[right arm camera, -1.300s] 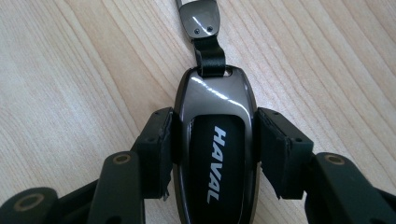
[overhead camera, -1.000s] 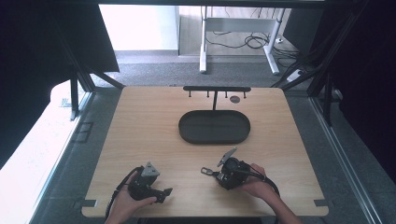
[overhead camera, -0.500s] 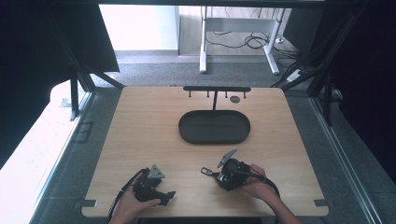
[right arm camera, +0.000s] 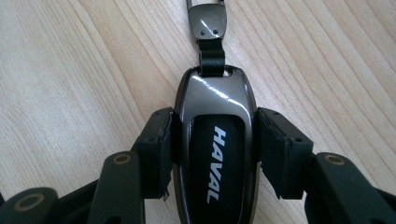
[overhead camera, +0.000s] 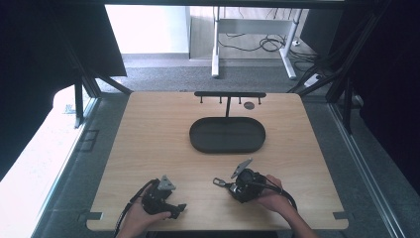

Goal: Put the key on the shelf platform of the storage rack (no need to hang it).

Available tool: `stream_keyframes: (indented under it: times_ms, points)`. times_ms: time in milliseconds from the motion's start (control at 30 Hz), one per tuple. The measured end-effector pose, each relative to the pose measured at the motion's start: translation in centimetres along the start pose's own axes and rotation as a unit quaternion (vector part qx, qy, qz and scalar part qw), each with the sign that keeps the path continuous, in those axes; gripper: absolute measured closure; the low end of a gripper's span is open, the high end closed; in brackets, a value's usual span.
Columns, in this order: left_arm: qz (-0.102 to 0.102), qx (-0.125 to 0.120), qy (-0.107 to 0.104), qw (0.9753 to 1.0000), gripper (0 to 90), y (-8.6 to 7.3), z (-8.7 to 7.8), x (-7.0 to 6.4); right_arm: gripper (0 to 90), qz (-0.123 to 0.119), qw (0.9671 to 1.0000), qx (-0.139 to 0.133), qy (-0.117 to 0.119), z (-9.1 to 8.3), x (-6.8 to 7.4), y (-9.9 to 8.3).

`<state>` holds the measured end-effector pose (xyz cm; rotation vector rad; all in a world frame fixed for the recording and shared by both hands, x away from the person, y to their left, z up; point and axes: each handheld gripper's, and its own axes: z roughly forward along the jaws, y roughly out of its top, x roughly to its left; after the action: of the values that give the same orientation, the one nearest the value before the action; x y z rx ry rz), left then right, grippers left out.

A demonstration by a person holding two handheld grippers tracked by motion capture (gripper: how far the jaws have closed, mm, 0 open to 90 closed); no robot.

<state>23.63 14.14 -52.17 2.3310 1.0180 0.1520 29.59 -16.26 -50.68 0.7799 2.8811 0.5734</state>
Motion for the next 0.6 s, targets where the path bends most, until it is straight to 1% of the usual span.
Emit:
stream_keyframes:
  times_ms: [267,600]
  points:
    - [0.003,0.007,0.001,1.0000,20.6,-0.03,0.22,-0.05,49.1,0.002,1.0000,-0.007,-0.001,0.02,0.01,-0.14]
    - [0.006,0.008,0.001,1.0000,20.3,-0.03,0.28,-0.09,49.1,0.010,0.9998,-0.015,0.000,0.10,0.10,-0.31]
